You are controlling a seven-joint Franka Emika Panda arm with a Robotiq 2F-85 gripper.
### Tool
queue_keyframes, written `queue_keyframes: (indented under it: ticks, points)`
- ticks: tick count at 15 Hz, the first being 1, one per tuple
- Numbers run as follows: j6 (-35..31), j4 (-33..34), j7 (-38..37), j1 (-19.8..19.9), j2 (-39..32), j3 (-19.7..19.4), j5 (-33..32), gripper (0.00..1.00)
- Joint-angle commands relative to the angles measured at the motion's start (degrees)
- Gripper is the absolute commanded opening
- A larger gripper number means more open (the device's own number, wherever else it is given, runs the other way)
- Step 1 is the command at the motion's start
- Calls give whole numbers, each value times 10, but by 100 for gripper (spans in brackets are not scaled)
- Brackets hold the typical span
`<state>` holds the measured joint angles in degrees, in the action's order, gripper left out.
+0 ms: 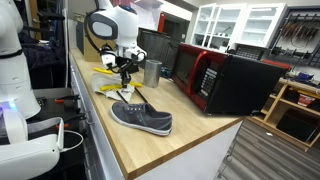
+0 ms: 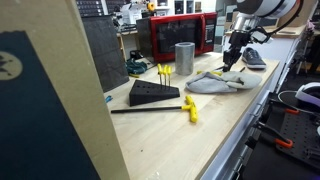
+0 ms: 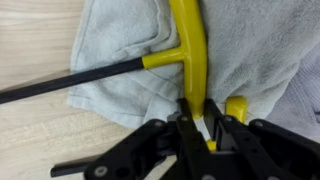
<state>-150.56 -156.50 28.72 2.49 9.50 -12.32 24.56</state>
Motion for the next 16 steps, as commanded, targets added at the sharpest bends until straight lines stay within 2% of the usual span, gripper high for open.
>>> queue_keyframes:
  ticks: [1,8,13,14,16]
  points:
    - [-5,-6,-14,9,17,-5,-7,5]
    - [-19,-11,-37,42,57,-41,2,5]
    - [-52,-12,-93,49,74,-39,-16,5]
    - [-59,-14,-103,49,75,-38,-21,45]
    - [-67,-18,-111,48,78,-41,-26,53]
